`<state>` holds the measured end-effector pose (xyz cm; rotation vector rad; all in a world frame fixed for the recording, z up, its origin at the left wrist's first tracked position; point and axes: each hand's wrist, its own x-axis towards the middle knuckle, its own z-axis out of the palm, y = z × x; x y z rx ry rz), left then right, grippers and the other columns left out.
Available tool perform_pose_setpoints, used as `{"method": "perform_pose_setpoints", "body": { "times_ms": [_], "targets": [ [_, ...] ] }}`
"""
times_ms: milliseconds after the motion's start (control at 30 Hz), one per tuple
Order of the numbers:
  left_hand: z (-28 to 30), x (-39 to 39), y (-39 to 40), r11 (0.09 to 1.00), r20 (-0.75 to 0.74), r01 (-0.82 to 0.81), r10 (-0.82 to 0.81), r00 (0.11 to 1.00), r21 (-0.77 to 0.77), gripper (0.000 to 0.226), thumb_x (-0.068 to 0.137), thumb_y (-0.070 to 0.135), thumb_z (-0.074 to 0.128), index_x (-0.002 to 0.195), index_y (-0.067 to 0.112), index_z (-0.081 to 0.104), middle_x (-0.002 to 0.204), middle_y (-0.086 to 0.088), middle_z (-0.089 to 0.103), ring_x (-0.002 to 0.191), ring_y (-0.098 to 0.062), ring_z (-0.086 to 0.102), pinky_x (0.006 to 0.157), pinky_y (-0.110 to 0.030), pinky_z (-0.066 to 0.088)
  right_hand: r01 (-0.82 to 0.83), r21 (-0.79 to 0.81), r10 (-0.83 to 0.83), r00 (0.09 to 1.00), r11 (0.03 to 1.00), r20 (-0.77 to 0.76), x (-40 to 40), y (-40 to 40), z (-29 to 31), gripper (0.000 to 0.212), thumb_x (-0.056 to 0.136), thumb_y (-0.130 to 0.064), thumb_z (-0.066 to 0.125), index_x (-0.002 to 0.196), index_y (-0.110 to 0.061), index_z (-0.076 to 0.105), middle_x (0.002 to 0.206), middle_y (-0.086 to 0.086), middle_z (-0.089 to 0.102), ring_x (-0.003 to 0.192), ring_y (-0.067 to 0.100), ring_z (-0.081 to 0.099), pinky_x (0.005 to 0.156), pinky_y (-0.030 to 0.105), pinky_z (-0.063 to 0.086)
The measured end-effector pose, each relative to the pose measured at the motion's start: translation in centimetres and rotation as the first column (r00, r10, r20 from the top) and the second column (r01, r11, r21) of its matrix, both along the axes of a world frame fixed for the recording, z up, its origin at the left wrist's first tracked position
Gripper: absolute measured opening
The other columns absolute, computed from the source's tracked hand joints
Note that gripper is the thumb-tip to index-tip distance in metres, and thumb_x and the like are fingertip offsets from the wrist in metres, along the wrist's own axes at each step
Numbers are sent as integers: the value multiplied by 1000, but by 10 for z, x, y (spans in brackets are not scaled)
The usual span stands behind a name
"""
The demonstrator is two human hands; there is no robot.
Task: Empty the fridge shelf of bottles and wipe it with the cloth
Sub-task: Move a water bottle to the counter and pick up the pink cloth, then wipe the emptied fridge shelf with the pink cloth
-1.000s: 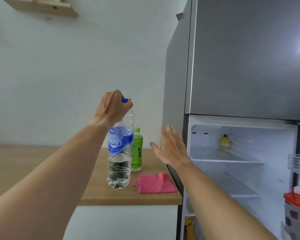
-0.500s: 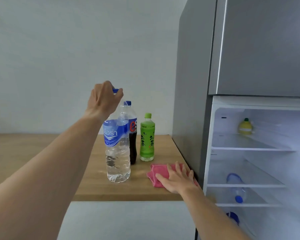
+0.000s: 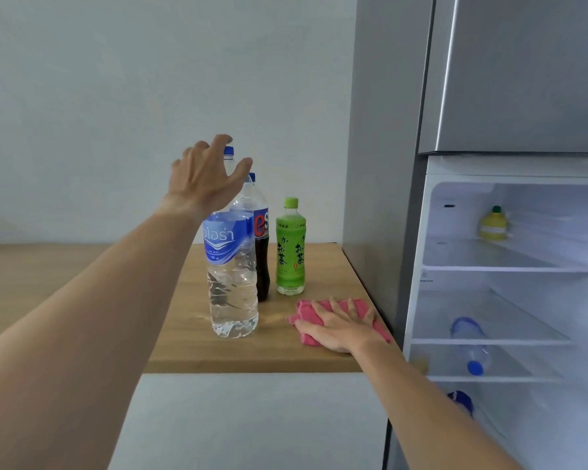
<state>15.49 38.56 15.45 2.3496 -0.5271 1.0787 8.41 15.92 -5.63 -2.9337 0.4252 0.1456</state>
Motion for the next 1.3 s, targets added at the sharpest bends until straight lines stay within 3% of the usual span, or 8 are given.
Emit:
{"method": "perform_pose_setpoints", "body": {
  "times_ms": [167,333,400,500,667,767,1100,1300],
  "targets": [
    [-22,-8,2,994,40,-90,87,995,66,75,97,59,36,157,21,15,156,-20,30,134,-41,40,106,-52,34,-33,-5,34,996,999,88,-6,2,-5,66,100,-58,13,162,-35,2,172,4,-3,157,35,-7,123,57,-10],
    [-58,-30,-1,988,132,-142,134,982,57,75,99,54,36,158,14,15,166,-16,7,150,-39,17,120,-53,14,-70,-6,69,969,998,236,-27,11,-10,60,106,-39,20,158,-12,28,165,13,27,154,31,22,127,48,10],
    [-78,-46,-9,989,155,-135,125,980,53,73,99,51,35,158,12,17,167,-13,8,153,-36,12,122,-52,8,-92,20,79,934,996,347,-44,10,-13,51,107,-37,27,144,-12,52,145,12,55,139,29,47,120,43,31],
    [-107,-75,-36,997,103,-1,-6,995,76,69,100,49,34,157,13,20,167,-9,12,153,-31,13,124,-48,9,-123,109,46,844,986,535,-80,2,-24,40,104,-45,38,121,-26,70,92,-7,75,95,11,68,84,32,56],
    [-142,-116,-100,985,43,135,-141,989,108,64,102,44,33,158,15,23,167,-8,14,154,-28,13,125,-46,8,-117,-114,164,736,986,657,-144,-44,-44,38,105,-37,40,136,-27,61,125,-6,69,116,12,63,109,35,46],
    [-163,-144,-143,963,-7,244,-245,969,111,65,101,44,35,158,15,23,167,-9,16,154,-27,14,124,-45,9,2,-282,183,757,959,627,-186,-88,-50,41,103,-29,45,142,-22,57,140,-1,63,135,18,54,124,39,28],
    [-230,-180,-264,831,-149,499,-476,867,245,65,102,44,33,158,12,23,166,-11,19,154,-26,17,126,-40,13,332,-179,-162,778,926,607,-246,-206,-54,41,104,-30,42,143,-24,53,135,-3,63,131,16,53,125,34,22],
    [-265,-128,-347,817,-381,512,-400,834,264,64,102,46,34,154,11,26,164,-15,19,148,-31,27,121,-44,27,359,-39,-272,770,933,577,-203,-273,-83,38,101,-32,54,138,-24,56,121,-4,69,123,16,58,122,37,29]
  ]
}}
